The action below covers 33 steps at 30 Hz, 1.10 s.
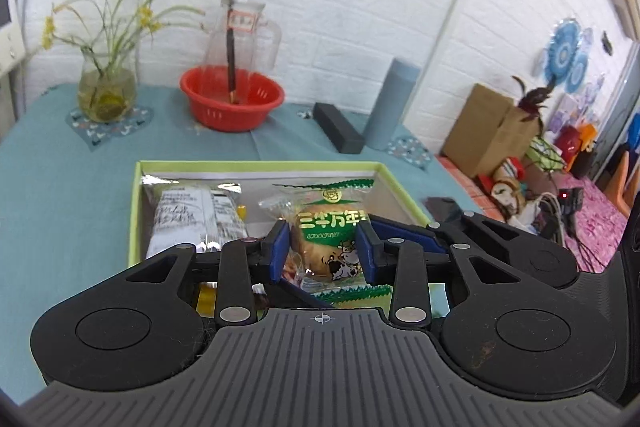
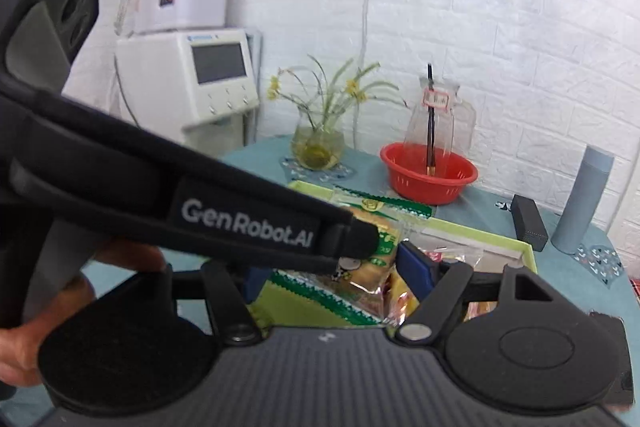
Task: Organize snacks
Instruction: 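Carry the green-labelled pack into the box and open the left gripper, then move the left gripper to the blue cookie bag and grasp it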
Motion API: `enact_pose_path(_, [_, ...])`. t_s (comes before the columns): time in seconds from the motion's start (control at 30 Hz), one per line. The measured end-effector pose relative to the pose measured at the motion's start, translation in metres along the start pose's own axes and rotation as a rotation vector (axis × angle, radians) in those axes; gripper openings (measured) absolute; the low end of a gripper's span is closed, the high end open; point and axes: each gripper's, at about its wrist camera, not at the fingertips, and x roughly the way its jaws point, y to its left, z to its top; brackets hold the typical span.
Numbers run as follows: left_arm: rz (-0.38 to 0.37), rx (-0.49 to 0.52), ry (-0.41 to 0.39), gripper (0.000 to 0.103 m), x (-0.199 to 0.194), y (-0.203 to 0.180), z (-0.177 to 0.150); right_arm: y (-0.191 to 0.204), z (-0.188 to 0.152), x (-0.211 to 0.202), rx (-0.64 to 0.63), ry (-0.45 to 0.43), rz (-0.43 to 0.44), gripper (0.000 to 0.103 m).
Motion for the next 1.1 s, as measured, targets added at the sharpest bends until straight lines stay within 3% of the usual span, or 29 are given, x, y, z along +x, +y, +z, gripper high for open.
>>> enact_pose_path(0.17, [0.031, -0.021, 0.095, 0.012, 0.066, 0.022, 0.003, -0.024, -0.003, 0.066, 0.038, 0.156, 0.046, 0.08])
enact_pose_path(0.23, [0.018, -0.018, 0.103, 0.014, 0.076, 0.026, -0.001, -0.025, -0.009, 0.071, 0.03, 0.151, 0.048, 0.087])
enact_pose_path(0.27, [0.009, -0.021, 0.084, 0.018, 0.074, 0.028, -0.001, -0.027, -0.01, 0.071, 0.037, 0.146, 0.048, 0.09])
enact_pose_path(0.33, [-0.011, -0.042, 0.052, 0.049, 0.066, 0.029, 0.0, -0.029, -0.011, 0.069, 0.055, 0.133, 0.044, 0.096])
enact_pose_path(0.4, [-0.021, -0.049, 0.005, 0.054, 0.051, 0.024, 0.002, -0.031, -0.011, 0.058, 0.081, 0.109, 0.061, 0.102])
enact_pose_path(0.53, [-0.025, 0.0, -0.091, 0.066, 0.008, 0.004, 0.002, -0.025, -0.008, 0.011, 0.09, 0.006, 0.052, 0.102])
enact_pose_path(0.63, [-0.044, 0.025, -0.15, 0.075, -0.028, -0.01, -0.009, -0.016, -0.013, -0.03, 0.088, -0.039, 0.024, 0.102])
enact_pose_path(0.73, [-0.059, 0.017, -0.178, 0.077, -0.06, -0.017, -0.03, -0.007, -0.029, -0.068, 0.117, -0.057, 0.025, 0.102])
enact_pose_path(0.9, [-0.028, -0.025, -0.14, 0.08, -0.084, -0.015, -0.082, 0.011, -0.071, -0.11, 0.208, -0.048, 0.092, 0.103])
enact_pose_path(1.1, [0.042, -0.095, -0.029, 0.08, -0.079, -0.003, -0.136, 0.044, -0.12, -0.113, 0.283, 0.053, 0.145, 0.103])
